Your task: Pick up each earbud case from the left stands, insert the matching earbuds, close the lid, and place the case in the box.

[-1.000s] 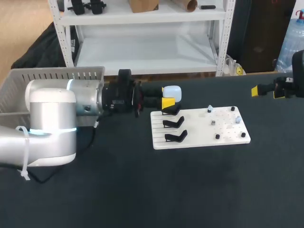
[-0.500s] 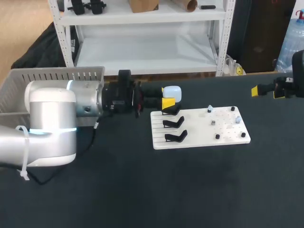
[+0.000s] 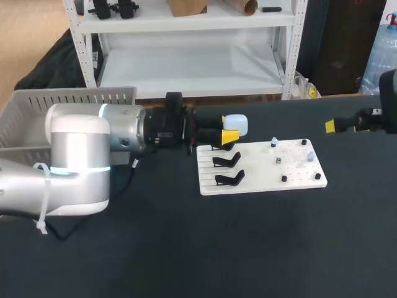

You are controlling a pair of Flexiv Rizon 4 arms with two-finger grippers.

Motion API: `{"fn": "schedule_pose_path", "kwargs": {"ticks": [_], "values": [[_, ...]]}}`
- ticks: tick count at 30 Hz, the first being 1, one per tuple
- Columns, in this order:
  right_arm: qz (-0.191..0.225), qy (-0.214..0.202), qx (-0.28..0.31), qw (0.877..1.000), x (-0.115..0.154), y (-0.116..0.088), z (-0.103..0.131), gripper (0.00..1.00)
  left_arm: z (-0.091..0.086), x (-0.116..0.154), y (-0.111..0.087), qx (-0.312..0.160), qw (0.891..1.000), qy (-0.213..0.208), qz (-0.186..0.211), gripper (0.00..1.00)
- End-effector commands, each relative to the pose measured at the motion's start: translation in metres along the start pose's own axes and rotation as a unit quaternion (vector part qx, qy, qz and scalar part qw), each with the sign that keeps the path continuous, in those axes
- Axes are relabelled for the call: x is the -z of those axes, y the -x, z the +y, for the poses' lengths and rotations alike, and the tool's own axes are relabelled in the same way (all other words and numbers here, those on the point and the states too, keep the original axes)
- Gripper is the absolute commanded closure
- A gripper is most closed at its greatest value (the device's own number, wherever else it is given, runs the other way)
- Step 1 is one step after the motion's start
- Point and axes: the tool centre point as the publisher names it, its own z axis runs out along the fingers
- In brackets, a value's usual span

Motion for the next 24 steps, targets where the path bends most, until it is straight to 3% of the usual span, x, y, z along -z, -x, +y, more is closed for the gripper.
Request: {"fn": "schedule_pose_path", "kwargs": {"ticks": [1,8,24], "values": [[-0.005,-0.014,0.021,1.0,0.019,-0.011,0.026,0.0,0.005,-0.003,-0.003,0.001,1.0,-0.007,-0.002,1.0],[0.007,0.001,0.064,0.998,0.019,-0.019,0.066,0.0,-0.003,-0.001,-0.003,-0.001,1.0,-0.004,-0.007,1.0],[0.064,0.022,0.087,0.994,-0.007,-0.034,0.126,0.0,-0.013,0.005,-0.018,0.008,1.0,0.0,0.002,1.0]]}}
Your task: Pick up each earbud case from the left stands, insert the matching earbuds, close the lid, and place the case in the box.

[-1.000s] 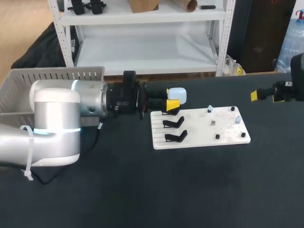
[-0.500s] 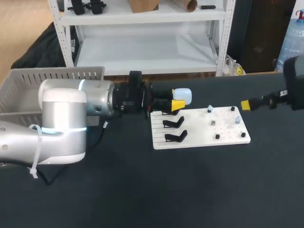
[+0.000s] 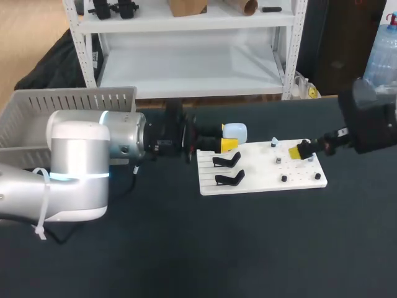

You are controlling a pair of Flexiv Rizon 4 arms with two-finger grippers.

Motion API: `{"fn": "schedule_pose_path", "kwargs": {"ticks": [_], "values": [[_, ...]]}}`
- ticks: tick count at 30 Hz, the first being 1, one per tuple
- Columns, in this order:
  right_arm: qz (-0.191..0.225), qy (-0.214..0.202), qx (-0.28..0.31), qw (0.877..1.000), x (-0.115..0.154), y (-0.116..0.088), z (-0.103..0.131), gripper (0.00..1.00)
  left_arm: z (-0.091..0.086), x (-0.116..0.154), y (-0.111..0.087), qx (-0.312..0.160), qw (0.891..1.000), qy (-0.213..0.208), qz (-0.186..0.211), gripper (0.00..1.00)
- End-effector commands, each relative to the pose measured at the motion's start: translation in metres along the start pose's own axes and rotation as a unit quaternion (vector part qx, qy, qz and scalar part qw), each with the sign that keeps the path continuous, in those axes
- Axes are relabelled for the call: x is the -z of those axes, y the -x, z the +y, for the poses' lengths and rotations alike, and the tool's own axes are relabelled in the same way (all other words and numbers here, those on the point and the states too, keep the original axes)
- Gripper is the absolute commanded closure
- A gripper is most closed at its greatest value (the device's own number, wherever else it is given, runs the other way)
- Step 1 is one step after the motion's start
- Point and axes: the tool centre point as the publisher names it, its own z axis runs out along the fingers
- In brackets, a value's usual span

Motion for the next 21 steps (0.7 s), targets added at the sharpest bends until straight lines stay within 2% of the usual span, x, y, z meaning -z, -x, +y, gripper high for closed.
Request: {"fn": "schedule_pose_path", "kwargs": {"ticks": [1,21], "values": [[0.01,-0.022,-0.002,1.0,-0.013,0.005,0.013,0.0,-0.003,0.002,-0.004,0.002,1.0,0.004,0.0,1.0],[0.029,0.015,0.005,0.999,-0.047,0.014,0.05,0.0,-0.004,0.012,-0.012,0.002,1.0,0.009,0.006,1.0]]}}
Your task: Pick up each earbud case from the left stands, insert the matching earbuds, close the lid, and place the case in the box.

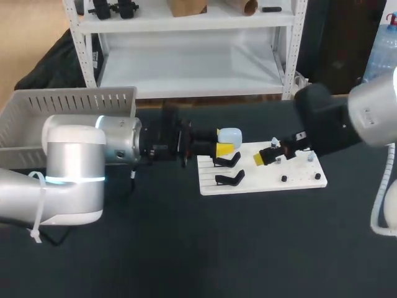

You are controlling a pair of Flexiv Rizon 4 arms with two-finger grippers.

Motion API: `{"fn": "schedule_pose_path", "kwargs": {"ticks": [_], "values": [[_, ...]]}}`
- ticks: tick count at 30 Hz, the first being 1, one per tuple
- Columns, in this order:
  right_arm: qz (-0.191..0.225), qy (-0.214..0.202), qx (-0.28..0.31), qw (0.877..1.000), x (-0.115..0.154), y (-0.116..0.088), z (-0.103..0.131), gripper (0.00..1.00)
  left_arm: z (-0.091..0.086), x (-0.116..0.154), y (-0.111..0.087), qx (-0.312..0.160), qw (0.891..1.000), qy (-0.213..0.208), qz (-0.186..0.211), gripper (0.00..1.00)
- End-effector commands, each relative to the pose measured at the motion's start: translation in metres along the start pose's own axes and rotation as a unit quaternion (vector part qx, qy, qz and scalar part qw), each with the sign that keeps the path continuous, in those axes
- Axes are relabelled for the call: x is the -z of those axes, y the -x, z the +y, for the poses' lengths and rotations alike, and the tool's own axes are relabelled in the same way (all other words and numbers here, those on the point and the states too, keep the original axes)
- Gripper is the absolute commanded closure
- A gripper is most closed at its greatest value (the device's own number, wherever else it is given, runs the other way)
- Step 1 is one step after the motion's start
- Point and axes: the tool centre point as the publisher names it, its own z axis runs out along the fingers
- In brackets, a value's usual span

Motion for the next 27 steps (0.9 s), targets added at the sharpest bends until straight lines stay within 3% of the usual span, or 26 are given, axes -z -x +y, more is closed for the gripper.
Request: {"fn": "schedule_pose_path", "kwargs": {"ticks": [1,14,27], "values": [[0.003,0.007,0.0,1.0,-0.007,0.005,0.003,0.0,-0.003,0.002,0.0,-0.002,1.0,0.002,0.001,1.0],[0.005,0.023,0.0,1.0,-0.028,0.023,0.012,0.0,-0.002,0.002,-0.001,-0.002,1.0,-0.002,0.003,1.0],[0.01,0.028,-0.022,0.999,-0.051,0.038,0.005,0.0,-0.002,0.002,-0.001,-0.002,1.0,-0.002,0.003,1.0]]}}
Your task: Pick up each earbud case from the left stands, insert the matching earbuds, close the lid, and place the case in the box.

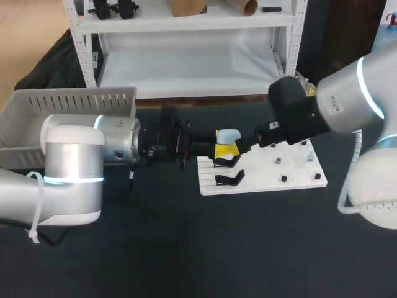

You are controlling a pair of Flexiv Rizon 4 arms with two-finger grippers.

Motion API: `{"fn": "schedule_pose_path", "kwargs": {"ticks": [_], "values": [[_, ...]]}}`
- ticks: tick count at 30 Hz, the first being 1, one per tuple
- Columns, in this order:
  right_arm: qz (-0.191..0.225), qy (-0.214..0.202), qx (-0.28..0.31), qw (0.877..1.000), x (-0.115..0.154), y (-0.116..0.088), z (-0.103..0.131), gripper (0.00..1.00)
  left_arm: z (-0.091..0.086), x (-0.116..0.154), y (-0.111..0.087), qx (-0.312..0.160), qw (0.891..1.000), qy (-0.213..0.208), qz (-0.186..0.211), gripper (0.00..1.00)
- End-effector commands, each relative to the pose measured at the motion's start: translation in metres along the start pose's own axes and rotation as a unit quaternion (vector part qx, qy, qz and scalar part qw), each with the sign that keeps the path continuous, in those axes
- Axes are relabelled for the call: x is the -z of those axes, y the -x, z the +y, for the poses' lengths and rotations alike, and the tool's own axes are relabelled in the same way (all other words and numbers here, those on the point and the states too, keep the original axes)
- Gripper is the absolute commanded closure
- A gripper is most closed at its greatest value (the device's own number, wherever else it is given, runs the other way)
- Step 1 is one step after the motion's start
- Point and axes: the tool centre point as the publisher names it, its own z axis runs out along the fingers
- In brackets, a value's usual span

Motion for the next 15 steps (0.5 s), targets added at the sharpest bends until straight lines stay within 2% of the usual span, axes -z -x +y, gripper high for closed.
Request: {"fn": "schedule_pose_path", "kwargs": {"ticks": [1,15], "values": [[0.006,0.005,-0.002,1.0,-0.01,0.006,-0.004,0.0,0.0,0.0,0.0,0.0,1.0,0.0,0.0,1.0],[0.011,0.0,-0.022,1.0,-0.02,0.009,-0.016,0.0,0.0,0.0,0.0,0.0,1.0,0.0,0.0,1.0]]}}
